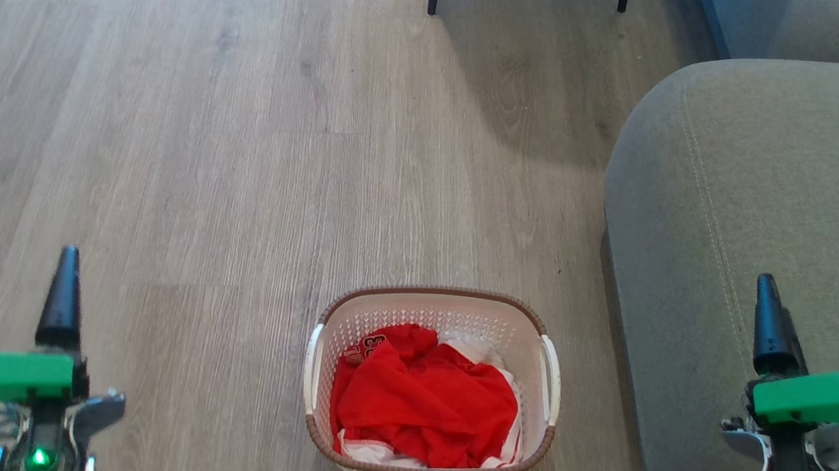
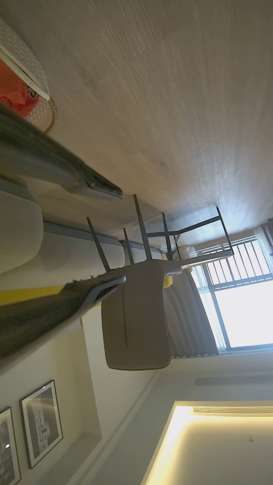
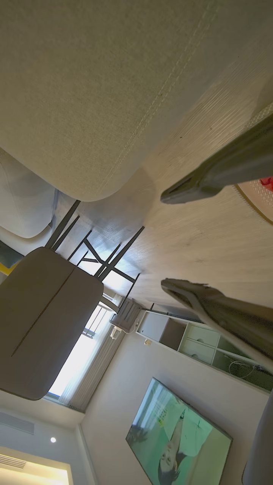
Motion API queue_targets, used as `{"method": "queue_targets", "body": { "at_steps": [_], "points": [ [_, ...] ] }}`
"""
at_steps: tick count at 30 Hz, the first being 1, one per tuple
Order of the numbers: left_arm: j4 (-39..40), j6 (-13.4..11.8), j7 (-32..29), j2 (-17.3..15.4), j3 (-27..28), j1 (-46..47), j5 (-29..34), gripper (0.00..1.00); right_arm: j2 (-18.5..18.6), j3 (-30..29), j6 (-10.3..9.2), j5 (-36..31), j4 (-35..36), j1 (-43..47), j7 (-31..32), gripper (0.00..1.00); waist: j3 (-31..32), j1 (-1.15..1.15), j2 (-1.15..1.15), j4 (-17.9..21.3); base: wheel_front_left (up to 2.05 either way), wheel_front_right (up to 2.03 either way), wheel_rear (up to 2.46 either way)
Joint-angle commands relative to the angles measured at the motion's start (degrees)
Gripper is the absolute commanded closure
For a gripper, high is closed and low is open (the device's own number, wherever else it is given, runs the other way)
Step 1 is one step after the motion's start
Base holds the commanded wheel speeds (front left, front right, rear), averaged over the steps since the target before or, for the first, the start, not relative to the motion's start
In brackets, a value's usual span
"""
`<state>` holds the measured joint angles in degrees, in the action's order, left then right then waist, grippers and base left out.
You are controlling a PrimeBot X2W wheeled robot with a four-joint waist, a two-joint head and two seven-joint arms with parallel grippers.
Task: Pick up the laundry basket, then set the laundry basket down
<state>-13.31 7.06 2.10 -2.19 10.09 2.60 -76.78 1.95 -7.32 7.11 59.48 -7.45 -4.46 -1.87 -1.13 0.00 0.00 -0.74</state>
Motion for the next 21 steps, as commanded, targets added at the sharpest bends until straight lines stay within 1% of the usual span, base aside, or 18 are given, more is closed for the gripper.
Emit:
{"method": "queue_targets", "body": {
  "at_steps": [1,4,9,16,21],
  "points": [
    [3.2,0.1,0.5,-0.5,1.6,3.7,2.2,0.0,0.5,0.7,0.18,-2.3,3.1,-3.0,-0.9,0.0,-0.1,0.0,0.0,-0.1,0.0,0.0,0.0],
    [5.6,-1.4,1.0,-0.5,1.8,4.2,6.6,0.0,0.5,1.4,0.18,-5.1,4.4,-3.3,-1.4,0.0,-0.4,0.0,0.0,-0.1,0.0,0.0,0.0],
    [11.1,-5.6,1.9,-0.5,-0.3,4.5,13.5,0.0,0.5,2.6,0.2,-11.0,7.0,-4.0,-2.2,0.0,-0.8,0.0,0.0,-0.2,0.0,0.0,0.0],
    [16.9,-12.0,3.1,-0.5,-7.2,4.2,25.5,0.0,0.6,5.2,0.22,-19.2,9.2,-4.5,-3.4,0.0,-0.9,0.0,0.0,-0.3,0.0,0.0,0.0],
    [19.2,-14.7,3.9,-0.6,-12.5,4.5,33.1,0.0,0.9,7.9,0.23,-26.8,10.4,-4.9,-4.2,0.0,-1.0,0.0,0.0,-0.3,0.0,0.0,0.0]
  ]
}}
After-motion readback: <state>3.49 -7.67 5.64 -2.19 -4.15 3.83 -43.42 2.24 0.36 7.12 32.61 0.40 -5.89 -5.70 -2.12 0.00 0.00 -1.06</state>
